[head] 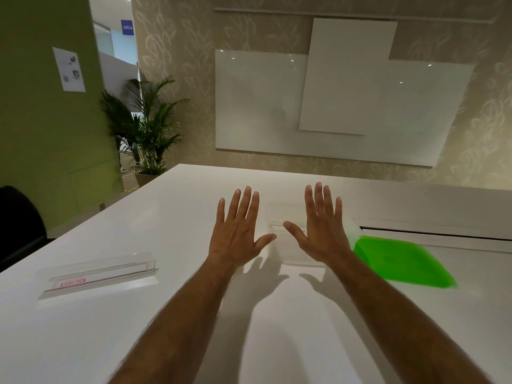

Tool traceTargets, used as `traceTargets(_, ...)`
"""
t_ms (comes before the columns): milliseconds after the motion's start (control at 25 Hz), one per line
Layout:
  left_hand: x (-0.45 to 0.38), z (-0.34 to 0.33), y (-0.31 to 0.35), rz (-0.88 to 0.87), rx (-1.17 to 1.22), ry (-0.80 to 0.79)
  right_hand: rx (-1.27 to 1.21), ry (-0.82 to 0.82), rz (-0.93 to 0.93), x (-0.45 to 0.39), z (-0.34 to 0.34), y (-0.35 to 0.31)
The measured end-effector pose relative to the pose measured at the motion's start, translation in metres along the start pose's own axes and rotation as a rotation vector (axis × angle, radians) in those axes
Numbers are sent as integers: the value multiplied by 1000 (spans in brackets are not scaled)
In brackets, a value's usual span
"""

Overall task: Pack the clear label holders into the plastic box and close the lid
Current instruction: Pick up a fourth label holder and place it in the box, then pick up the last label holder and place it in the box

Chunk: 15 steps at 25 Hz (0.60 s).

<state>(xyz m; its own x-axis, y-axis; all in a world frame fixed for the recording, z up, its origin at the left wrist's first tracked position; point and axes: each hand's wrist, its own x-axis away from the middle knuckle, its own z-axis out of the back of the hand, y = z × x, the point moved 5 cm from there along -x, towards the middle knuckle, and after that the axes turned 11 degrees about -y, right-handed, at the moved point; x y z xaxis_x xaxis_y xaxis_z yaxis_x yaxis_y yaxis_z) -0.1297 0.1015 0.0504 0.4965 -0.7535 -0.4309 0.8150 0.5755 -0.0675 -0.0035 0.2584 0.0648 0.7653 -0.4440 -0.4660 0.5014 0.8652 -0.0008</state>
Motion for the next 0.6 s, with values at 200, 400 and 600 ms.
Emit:
traceTargets(200, 21, 7, -27, 53, -28, 4, -16, 3, 37, 0, 1, -30)
traceTargets(400, 46, 14, -67, 125, -60, 0, -65, -20, 112, -1, -6, -76)
traceTargets(600, 78, 19, -113, 215, -87, -21, -124, -40, 210, -3, -17, -128)
